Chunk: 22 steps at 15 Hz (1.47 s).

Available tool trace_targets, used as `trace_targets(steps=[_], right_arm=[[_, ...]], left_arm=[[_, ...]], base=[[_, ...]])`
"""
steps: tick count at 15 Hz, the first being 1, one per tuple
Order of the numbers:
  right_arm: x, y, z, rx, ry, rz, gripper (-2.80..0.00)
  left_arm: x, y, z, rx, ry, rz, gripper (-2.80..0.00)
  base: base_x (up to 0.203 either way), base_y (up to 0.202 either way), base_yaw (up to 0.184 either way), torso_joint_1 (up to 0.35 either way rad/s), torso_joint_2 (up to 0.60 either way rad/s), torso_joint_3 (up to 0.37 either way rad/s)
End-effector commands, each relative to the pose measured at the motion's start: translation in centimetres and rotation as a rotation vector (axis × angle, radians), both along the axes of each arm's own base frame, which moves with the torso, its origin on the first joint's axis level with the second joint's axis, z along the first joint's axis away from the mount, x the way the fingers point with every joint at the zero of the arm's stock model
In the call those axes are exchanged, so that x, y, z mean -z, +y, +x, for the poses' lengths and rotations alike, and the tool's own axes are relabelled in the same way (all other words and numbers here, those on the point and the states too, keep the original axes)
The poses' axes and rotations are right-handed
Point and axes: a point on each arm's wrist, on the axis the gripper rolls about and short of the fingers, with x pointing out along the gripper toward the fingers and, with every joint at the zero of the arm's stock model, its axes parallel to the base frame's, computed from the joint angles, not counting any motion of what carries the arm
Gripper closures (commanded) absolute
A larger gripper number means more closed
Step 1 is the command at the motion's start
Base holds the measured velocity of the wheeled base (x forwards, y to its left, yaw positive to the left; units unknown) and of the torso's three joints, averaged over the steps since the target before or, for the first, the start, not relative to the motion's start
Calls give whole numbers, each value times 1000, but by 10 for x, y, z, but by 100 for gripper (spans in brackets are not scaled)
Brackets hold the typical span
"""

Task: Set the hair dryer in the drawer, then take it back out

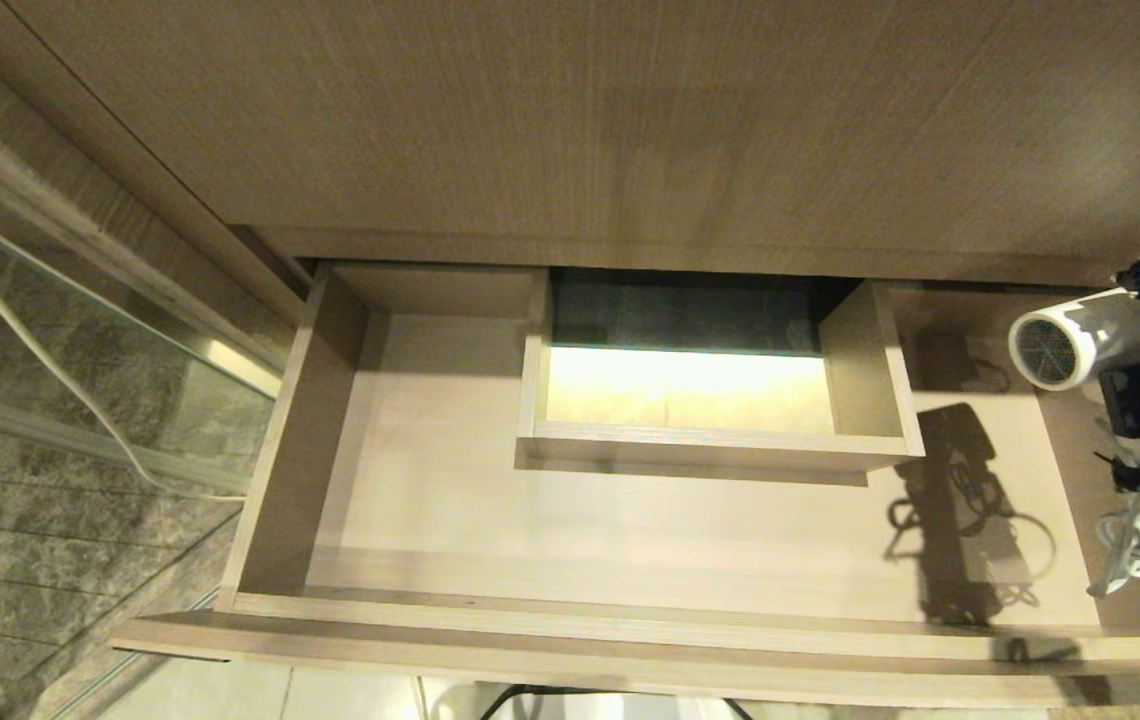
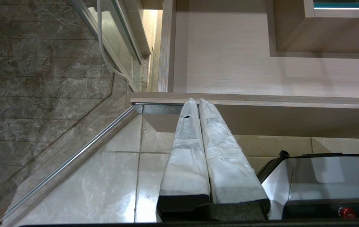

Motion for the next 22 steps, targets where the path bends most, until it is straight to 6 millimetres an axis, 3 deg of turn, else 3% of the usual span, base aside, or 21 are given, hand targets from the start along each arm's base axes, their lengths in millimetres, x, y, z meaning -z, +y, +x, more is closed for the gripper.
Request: trace_targets(steps=[1,3,6,9,15,19,22], right_arm=[[-18,6,-26,-2,-76,-20,0],[-21,8,-35,-4,-94,-23,0],[-34,16,-70,-6,-164,-37,0],[-26,22,-98,-6,-173,-39,0],[-33,33,-148,-2,-228,-48,0],[-26,41,-189,-8,-229,-52,0],[-19,44,-199,-15,-230,-53,0]], left_arm=[[0,0,0,-1,2,-2,0],[0,0,0,-1,2,0,0],[0,0,0,-1,2,0,0],[0,0,0,-1,2,0,0],[0,0,0,0,2,0,0],[0,0,0,-1,2,0,0],[0,0,0,-1,2,0,0]], base=[[0,0,0,0,0,0],[0,0,0,0,0,0],[0,0,0,0,0,0],[0,0,0,0,0,0],[0,0,0,0,0,0],[0,0,0,0,0,0],[0,0,0,16,-15,-9]])
